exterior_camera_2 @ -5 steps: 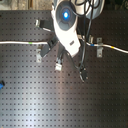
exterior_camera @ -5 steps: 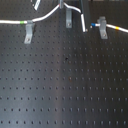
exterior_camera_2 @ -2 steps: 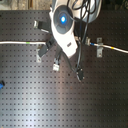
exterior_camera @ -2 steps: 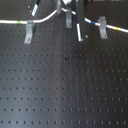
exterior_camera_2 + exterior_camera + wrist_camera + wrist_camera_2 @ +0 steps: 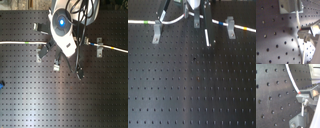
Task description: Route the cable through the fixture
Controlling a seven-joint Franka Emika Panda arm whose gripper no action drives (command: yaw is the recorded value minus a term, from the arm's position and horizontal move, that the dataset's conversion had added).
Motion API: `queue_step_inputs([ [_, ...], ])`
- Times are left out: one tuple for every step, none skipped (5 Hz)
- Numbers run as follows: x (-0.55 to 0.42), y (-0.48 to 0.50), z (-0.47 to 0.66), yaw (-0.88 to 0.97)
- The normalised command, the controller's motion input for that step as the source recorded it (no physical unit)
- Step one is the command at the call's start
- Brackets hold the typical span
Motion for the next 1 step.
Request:
queue_step_inputs([
  [0.001, 0.001, 0.02, -0.03],
])
